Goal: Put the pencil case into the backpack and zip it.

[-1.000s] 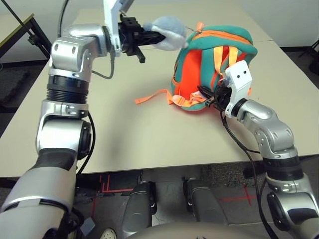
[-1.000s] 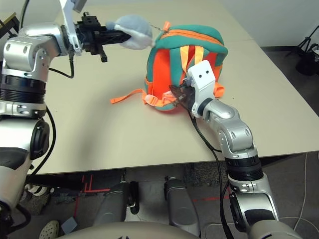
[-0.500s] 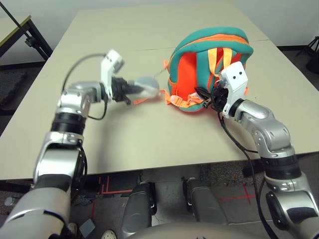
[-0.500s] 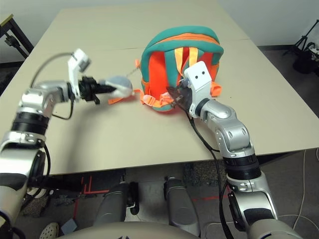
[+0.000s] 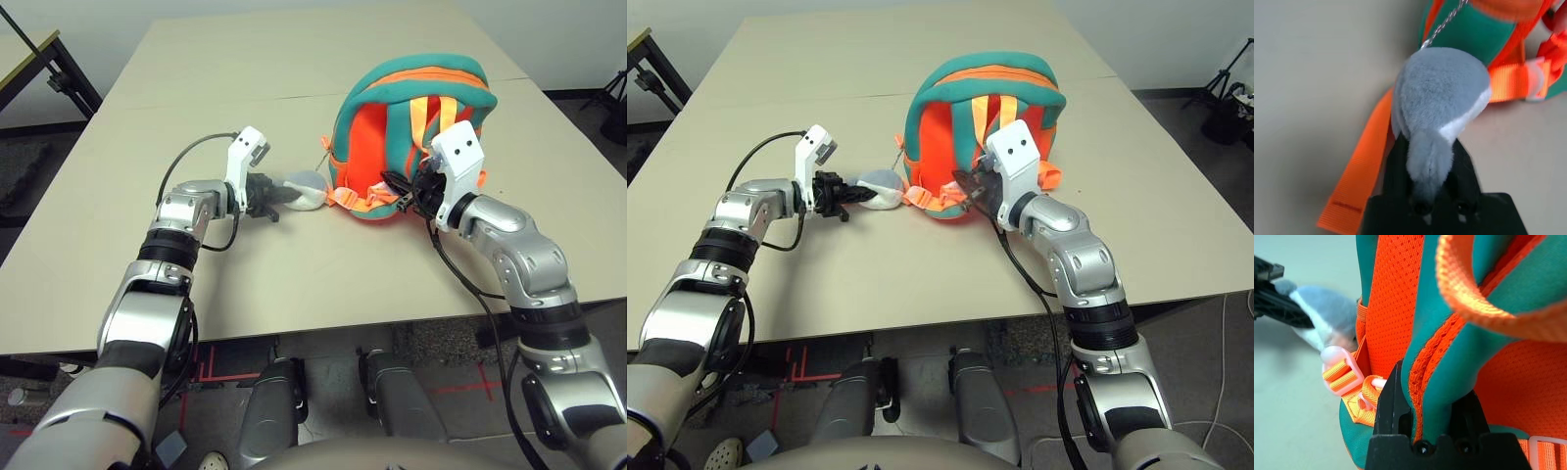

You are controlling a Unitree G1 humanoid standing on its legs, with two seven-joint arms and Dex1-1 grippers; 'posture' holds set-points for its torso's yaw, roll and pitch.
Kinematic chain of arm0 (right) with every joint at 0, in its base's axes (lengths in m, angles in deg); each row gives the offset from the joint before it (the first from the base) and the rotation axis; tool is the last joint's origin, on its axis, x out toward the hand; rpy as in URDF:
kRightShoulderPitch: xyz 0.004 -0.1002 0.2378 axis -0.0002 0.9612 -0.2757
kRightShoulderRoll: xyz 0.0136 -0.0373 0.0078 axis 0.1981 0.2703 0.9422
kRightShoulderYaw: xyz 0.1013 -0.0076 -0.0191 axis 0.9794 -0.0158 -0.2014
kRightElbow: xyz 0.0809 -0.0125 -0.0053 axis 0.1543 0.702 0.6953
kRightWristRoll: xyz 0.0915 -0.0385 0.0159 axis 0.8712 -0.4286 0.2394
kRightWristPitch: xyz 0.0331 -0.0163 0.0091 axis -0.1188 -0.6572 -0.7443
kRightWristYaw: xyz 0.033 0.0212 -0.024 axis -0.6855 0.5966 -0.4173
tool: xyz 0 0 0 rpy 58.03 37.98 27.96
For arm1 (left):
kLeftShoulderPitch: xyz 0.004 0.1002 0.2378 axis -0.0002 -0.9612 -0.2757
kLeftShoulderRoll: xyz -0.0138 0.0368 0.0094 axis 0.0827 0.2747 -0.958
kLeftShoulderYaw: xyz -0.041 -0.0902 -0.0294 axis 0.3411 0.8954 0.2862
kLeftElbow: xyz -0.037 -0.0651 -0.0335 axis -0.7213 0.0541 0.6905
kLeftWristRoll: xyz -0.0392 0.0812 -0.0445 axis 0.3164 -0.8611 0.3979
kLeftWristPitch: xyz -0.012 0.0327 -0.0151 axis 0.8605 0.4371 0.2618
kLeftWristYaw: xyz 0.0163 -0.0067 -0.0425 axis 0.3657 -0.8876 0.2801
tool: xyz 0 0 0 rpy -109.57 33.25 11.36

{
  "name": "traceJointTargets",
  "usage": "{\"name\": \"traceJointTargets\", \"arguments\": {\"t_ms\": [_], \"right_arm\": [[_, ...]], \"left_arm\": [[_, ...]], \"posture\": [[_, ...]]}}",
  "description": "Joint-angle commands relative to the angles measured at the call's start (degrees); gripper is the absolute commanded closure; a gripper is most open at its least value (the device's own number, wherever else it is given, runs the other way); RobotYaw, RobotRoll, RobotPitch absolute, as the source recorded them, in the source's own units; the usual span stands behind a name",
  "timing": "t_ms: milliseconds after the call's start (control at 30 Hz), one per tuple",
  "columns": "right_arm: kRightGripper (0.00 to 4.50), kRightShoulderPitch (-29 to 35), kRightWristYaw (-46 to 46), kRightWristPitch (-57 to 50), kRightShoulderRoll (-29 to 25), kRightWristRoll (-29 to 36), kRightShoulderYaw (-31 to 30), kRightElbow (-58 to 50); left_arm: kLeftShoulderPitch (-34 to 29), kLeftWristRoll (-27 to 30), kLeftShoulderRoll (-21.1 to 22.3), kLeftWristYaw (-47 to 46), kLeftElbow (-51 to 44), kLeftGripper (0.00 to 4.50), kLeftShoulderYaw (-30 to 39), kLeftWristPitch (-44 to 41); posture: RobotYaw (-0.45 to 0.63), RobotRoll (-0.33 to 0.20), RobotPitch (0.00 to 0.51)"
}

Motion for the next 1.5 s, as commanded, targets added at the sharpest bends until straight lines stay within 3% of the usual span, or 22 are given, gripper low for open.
{"name": "traceJointTargets", "arguments": {"t_ms": [33, 233, 300, 533, 800, 1033, 1300, 1500], "right_arm": [[3.00, -0.06, -1.25, -3.72, -0.22, 2.14, 0.42, -0.58], [0.74, -0.73, -2.30, -9.59, -2.07, 6.19, 3.77, -3.11], [0.02, -0.84, -3.82, -12.71, -4.21, 8.55, 5.48, -4.67], [0.02, -0.08, -7.71, -19.97, -12.52, 14.96, 10.99, -8.33], [0.02, 3.29, -7.42, -24.82, -18.03, 20.03, 19.44, -9.78], [0.02, 7.02, -6.60, -23.08, -21.30, 19.93, 26.20, -4.94], [0.02, 9.31, 3.20, -12.53, -16.26, 13.03, 28.12, 1.13], [0.02, 8.53, 7.66, 2.12, -9.80, 8.75, 28.53, 9.92]], "left_arm": [[0.55, 1.61, 0.86, 1.21, -4.46, 2.65, 1.31, -2.80], [-0.13, 2.04, 1.34, 0.94, -8.90, 0.25, 1.60, -5.42], [-0.51, 1.90, 1.41, 0.98, -9.77, 0.00, 1.47, -5.78], [-1.39, 1.70, 1.30, 0.90, -11.13, 0.00, 1.24, -6.31], [-1.10, 1.54, 1.03, 1.20, -10.47, 0.00, 1.06, -6.05], [-1.78, 1.89, 2.04, 1.77, -11.50, 0.00, 1.41, -6.95], [-4.27, 2.29, 3.69, -3.33, -13.55, 0.00, 5.87, -6.26], [-9.98, 2.01, 3.62, -13.03, -15.97, 0.00, 12.96, 2.08]], "posture": [[-0.08, 0.000, 0.139], [-0.08, 0.000, 0.140], [-0.08, 0.000, 0.141], [-0.10, 0.000, 0.143], [-0.13, 0.000, 0.145], [-0.16, 0.000, 0.150], [-0.16, 0.000, 0.161], [-0.12, 0.000, 0.173]]}}
